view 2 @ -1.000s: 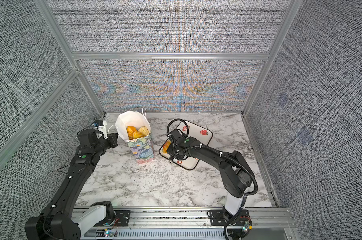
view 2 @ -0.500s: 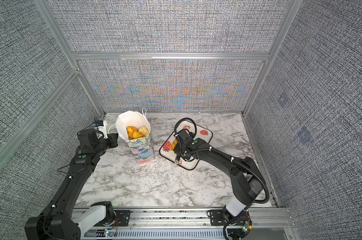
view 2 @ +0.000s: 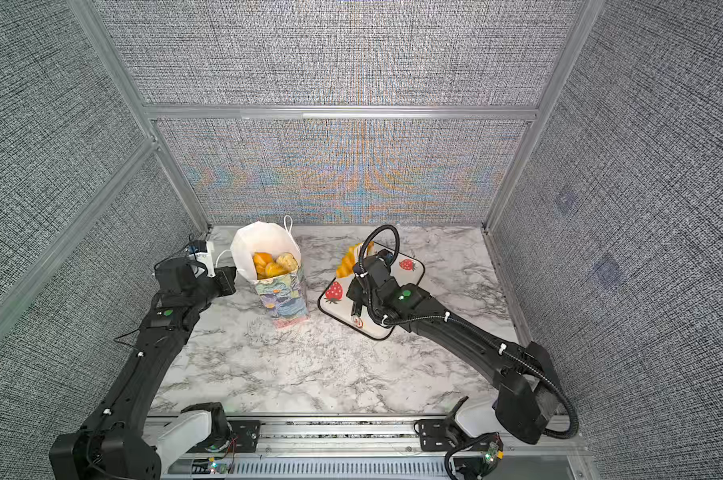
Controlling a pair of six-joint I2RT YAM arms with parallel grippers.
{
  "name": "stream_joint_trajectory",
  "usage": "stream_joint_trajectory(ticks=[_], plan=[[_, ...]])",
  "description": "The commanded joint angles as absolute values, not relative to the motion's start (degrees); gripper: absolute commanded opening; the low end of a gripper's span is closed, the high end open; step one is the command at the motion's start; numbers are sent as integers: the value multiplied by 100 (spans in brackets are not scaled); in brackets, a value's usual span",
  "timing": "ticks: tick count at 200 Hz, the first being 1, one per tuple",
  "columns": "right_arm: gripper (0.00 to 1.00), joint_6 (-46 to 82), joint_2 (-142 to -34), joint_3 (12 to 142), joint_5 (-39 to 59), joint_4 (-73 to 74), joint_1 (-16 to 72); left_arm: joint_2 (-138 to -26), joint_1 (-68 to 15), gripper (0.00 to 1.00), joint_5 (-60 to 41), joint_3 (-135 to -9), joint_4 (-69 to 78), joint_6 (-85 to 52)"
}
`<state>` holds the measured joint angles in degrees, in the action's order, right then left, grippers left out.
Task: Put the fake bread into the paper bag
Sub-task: 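Lift the croissant with the right-held tongs and carry it to the bag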
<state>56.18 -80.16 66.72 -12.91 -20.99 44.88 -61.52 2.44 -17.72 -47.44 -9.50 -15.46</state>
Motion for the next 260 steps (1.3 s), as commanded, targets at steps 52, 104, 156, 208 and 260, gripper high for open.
stream_joint_trajectory(ticks=[52,104,156,208,260], plan=[[25,4661,-7678,6767,-1996,-1153,4973,-6157,260,0,-1803,-4729,-861,-1553],[25,4145,-7600,6873,-2291,-732,5348,-6154,259,0,-1811,-4729,-858,-1548],[25,3799,-7666,7019,-2300,-431,5556,-6149,259,0,-1811,-4729,-861,-1551],[26,3380,-7836,7265,-2338,-212,5817,-6150,259,0,-1805,-4733,-858,-1549],[25,2894,-8079,7531,-2418,48,6101,-6143,257,0,-1802,-4722,-857,-1547]])
